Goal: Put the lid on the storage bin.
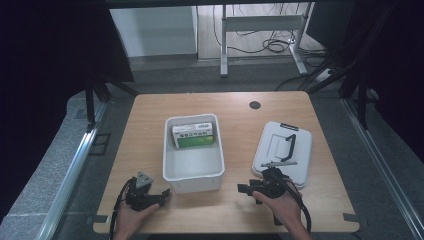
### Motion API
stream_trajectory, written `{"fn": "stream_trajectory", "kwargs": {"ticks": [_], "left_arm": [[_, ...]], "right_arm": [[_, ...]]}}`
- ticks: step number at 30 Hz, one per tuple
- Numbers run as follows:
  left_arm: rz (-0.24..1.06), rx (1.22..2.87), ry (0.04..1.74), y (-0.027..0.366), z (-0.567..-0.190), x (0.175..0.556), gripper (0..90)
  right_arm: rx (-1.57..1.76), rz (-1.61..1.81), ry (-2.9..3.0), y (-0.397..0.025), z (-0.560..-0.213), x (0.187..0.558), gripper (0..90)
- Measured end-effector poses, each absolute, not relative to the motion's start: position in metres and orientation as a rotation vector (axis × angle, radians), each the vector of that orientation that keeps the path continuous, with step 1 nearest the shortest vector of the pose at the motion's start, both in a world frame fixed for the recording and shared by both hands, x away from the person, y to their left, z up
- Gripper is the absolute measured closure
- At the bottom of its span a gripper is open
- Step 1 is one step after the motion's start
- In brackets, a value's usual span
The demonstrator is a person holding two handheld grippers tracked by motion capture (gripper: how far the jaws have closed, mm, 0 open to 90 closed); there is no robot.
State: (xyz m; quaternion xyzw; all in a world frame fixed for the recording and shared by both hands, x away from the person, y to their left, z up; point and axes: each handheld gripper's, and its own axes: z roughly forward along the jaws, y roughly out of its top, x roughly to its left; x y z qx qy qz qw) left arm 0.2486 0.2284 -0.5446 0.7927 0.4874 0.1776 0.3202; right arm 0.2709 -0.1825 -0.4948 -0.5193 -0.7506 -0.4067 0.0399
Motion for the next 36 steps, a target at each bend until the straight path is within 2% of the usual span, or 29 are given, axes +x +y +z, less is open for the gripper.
{"fn": "stream_trajectory", "kwargs": {"ticks": [12, 36], "left_arm": [[0.465, 2.084, 1.276, 0.229, -0.545, 0.248, 12.8], [0.465, 2.084, 1.276, 0.229, -0.545, 0.248, 12.6]], "right_arm": [[-1.616, -1.310, -2.309, -0.195, -0.479, 0.278, 37.3], [-1.622, -1.362, -2.275, -0.203, -0.470, 0.282, 37.3]]}}
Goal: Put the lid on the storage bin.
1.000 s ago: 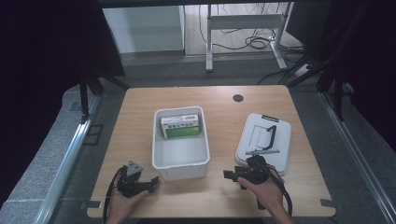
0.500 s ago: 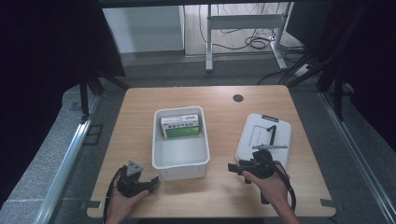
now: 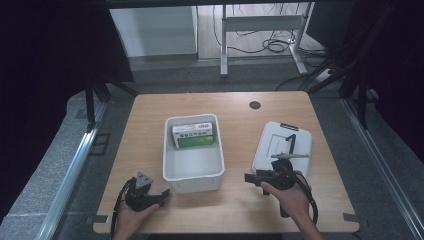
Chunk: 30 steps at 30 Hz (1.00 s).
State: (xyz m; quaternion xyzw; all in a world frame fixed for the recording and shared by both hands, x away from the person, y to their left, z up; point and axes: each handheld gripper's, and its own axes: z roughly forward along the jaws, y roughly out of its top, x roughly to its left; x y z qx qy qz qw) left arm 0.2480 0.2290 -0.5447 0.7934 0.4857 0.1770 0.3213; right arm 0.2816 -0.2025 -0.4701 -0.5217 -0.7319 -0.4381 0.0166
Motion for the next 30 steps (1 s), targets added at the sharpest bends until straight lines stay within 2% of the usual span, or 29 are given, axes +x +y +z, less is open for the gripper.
{"fn": "stream_trajectory", "kwargs": {"ticks": [30], "left_arm": [[0.466, 2.081, 1.282, 0.228, -0.545, 0.249, 12.2]], "right_arm": [[-1.681, -1.369, -2.300, -0.210, -0.446, 0.292, 37.3]]}}
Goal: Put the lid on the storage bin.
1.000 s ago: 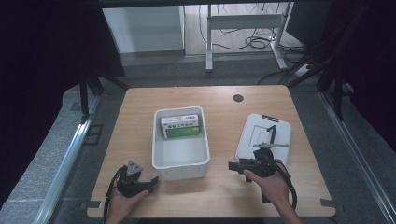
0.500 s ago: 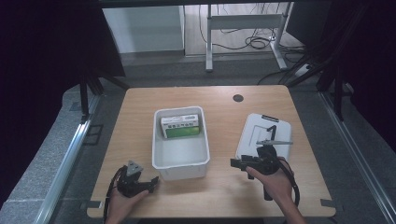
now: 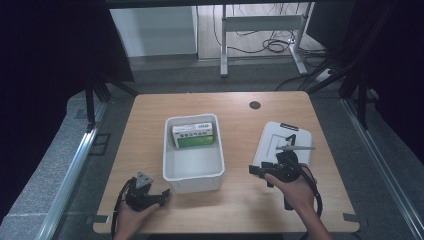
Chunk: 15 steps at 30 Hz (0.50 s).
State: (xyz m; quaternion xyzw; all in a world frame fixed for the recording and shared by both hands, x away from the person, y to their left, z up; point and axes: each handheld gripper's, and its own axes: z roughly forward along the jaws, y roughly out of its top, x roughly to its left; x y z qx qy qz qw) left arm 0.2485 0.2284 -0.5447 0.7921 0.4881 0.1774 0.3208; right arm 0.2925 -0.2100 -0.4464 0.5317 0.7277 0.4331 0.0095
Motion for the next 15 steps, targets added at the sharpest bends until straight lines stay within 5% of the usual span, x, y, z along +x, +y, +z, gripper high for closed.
{"fn": "stream_trajectory", "kwargs": {"ticks": [15], "left_arm": [[0.468, 2.078, 1.282, 0.228, -0.545, 0.249, 12.2]], "right_arm": [[1.710, 1.343, 2.180, -0.225, -0.421, 0.311, 37.3]]}}
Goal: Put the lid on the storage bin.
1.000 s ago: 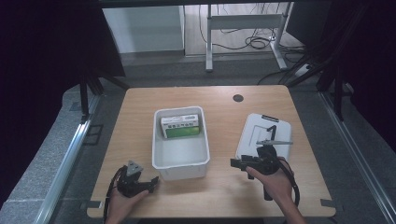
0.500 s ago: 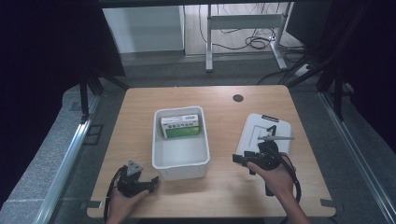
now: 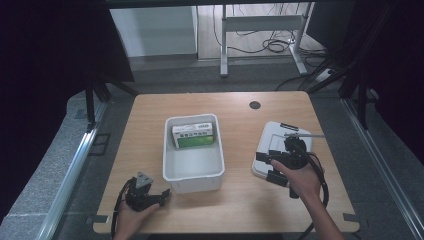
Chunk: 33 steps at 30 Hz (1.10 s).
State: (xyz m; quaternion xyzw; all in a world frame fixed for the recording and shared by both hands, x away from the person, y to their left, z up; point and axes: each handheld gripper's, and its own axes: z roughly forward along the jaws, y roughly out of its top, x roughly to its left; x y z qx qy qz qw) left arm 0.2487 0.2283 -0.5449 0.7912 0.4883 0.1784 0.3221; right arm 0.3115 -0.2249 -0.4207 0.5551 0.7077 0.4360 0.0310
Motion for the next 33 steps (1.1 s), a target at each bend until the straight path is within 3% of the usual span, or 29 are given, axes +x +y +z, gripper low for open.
{"fn": "stream_trajectory", "kwargs": {"ticks": [33], "left_arm": [[0.466, 2.080, 1.283, 0.228, -0.545, 0.249, 12.2]], "right_arm": [[1.862, 1.202, 2.062, -0.262, -0.407, 0.345, 37.3]]}}
